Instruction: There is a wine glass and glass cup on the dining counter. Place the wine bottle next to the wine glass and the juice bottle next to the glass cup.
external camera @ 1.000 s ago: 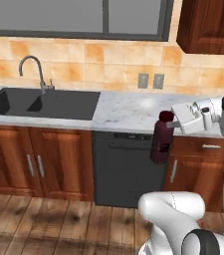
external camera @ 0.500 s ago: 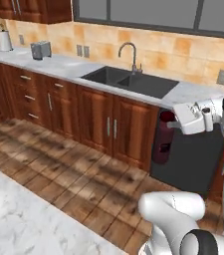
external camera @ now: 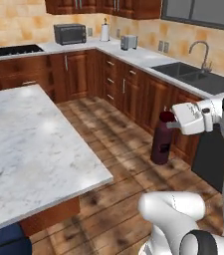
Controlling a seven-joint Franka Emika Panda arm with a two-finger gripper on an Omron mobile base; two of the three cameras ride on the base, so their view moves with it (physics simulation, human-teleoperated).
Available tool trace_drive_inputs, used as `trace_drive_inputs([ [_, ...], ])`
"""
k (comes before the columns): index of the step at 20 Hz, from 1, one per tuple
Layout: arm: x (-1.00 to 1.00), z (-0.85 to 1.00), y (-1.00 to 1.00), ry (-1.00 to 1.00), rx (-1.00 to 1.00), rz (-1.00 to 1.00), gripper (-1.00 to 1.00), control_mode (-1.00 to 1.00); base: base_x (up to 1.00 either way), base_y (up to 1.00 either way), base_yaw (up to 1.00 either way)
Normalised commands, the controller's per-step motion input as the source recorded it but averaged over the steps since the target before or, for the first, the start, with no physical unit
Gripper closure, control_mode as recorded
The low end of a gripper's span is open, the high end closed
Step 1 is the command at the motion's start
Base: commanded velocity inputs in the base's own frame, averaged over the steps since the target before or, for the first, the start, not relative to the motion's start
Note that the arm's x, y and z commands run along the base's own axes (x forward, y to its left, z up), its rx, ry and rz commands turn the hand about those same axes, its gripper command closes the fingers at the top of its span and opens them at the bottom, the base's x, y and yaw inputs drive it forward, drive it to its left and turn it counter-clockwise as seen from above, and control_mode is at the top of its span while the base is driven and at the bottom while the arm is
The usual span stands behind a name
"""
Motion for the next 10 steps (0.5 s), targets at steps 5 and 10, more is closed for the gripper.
trace_drive_inputs([
  [5,0.00,0.00,0.00,0.00,0.00,0.00,1.00,1.00,-0.60,0.08,0.49],
  [10,0.00,0.00,0.00,0.00,0.00,0.00,1.00,1.00,0.00,0.85,0.15],
])
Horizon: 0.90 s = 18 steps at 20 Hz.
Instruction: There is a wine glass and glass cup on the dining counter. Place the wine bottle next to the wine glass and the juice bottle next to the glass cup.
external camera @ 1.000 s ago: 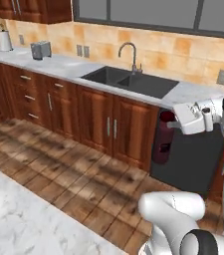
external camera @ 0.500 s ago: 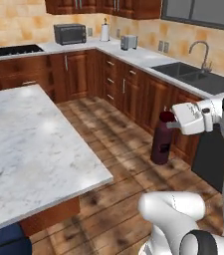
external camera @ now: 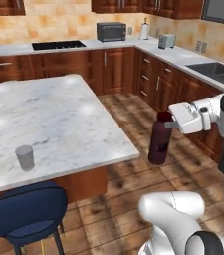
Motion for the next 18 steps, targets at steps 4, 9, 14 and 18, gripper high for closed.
trace_drive_inputs([
  [4,0.00,0.00,0.00,0.00,0.00,0.00,1.00,1.00,0.00,1.00,0.15],
  [9,0.00,0.00,0.00,0.00,0.00,0.00,1.00,1.00,0.00,0.72,0.33],
  [14,0.00,0.00,0.00,0.00,0.00,0.00,1.00,1.00,0.02,0.19,0.40],
  [18,0.00,0.00,0.00,0.00,0.00,0.00,1.00,1.00,0.09,0.16,0.27],
])
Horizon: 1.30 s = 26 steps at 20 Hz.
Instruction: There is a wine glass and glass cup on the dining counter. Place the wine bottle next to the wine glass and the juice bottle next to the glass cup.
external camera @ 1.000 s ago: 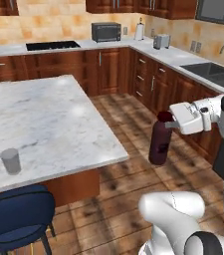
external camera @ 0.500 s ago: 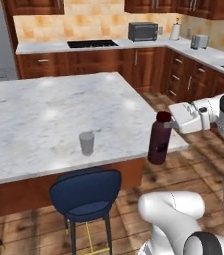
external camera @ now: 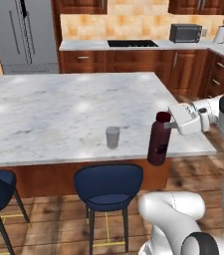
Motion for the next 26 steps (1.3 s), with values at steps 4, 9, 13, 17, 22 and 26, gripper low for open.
trace_drive_inputs([
  [4,0.00,0.00,0.00,0.00,0.00,0.00,1.00,1.00,0.09,0.18,0.22],
  [9,0.00,0.00,0.00,0.00,0.00,0.00,1.00,1.00,0.38,0.05,0.13],
  [13,0.00,0.00,0.00,0.00,0.00,0.00,1.00,1.00,0.50,0.02,0.07],
  [17,0.00,-0.01,0.05,0.03,0.05,0.05,1.00,-1.00,0.08,0.00,0.01],
  [22,0.60,-0.04,-0.41,0.00,0.00,0.00,1.00,-1.00,0.00,0.00,0.00],
  [26,0.89,-0.07,-0.58,0.00,-0.01,0.00,1.00,-1.00,0.00,0.00,0.00],
])
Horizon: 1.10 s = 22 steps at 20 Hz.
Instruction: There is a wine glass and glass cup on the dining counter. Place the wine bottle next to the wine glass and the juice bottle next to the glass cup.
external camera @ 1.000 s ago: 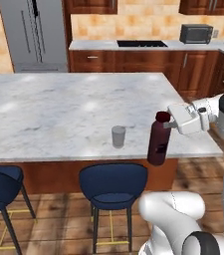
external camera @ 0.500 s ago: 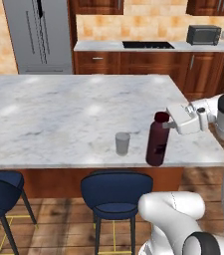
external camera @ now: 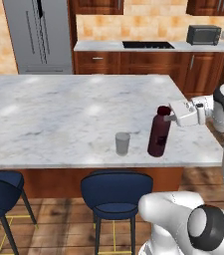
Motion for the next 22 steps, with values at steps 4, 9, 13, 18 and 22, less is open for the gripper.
trace_drive_inputs([
  [4,0.76,-0.41,-0.32,0.00,0.00,0.00,1.00,-1.00,0.00,0.00,0.00],
  [9,0.56,-0.69,-0.05,0.00,-0.01,0.01,1.00,-1.00,0.00,0.00,0.00],
  [13,0.33,-0.41,-0.05,-0.07,-0.02,0.03,1.00,-1.00,0.00,0.00,0.00],
  [18,0.20,-0.24,0.00,-0.04,0.00,0.01,1.00,-1.00,0.00,0.00,0.00],
  [22,0.15,-0.40,0.00,-0.01,0.00,0.01,1.00,-1.00,0.00,0.00,0.00],
])
